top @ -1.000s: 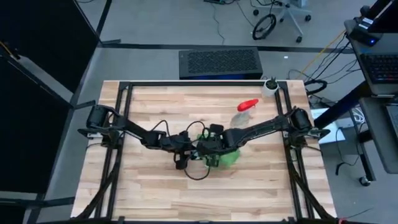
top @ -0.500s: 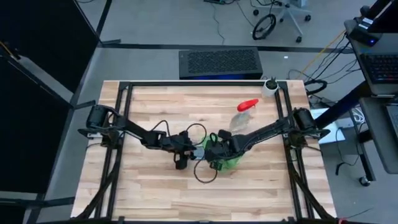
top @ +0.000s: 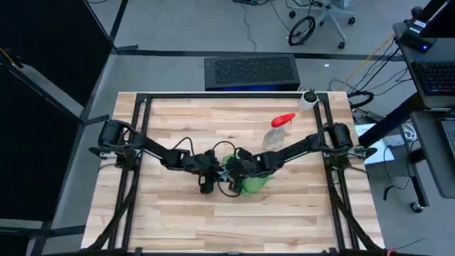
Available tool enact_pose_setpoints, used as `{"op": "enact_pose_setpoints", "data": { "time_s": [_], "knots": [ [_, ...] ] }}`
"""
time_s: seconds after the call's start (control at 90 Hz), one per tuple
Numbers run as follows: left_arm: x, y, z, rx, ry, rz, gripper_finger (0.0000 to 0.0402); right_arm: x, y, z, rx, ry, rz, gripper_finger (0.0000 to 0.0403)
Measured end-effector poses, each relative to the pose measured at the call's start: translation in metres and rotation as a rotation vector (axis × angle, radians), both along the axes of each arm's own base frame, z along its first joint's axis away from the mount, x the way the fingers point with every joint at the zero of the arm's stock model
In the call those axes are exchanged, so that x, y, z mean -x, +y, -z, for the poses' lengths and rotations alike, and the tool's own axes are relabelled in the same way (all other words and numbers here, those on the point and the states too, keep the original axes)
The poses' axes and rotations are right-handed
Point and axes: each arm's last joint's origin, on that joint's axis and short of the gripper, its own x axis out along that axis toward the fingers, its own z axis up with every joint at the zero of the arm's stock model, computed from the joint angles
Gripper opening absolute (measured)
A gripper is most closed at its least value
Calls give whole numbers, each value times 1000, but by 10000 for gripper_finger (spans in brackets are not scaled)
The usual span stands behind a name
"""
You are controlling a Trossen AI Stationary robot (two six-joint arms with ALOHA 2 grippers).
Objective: Apply microfiber cloth
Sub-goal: Wipe the back and front of the cellphone with the green microfiber cloth
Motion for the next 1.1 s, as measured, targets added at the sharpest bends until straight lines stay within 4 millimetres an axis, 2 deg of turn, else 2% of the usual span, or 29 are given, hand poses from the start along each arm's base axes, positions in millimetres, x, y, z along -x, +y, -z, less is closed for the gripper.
{"op": "enact_pose_setpoints", "data": {
  "time_s": [0.144, 0.456, 0.622, 0.733, 0.789, 0.878, 1.1],
  "knots": [
    [1, 0, 1, 2, 18, -3, 184, 9, 4, 2, 17, 93, 2, 0],
    [3, 1, 3, -6, 46, 1, 184, 0, -1, -3, 10, 45, -15, 0],
    [3, 1, 4, -7, 47, 1, 184, -11, 1, -28, 40, -1, -67, 0],
    [3, 1, 3, -7, 46, 1, 184, -26, 2, -61, 75, -126, -87, 0],
    [3, 1, 4, -7, 46, 1, 184, -31, 1, -69, 90, -169, -102, 0],
    [3, 1, 3, -7, 45, 1, 184, -37, -2, -61, 96, -183, -98, 0],
    [3, 1, 4, -6, 45, 0, 184, -34, -4, -15, 63, -70, -32, 0]
  ]
}}
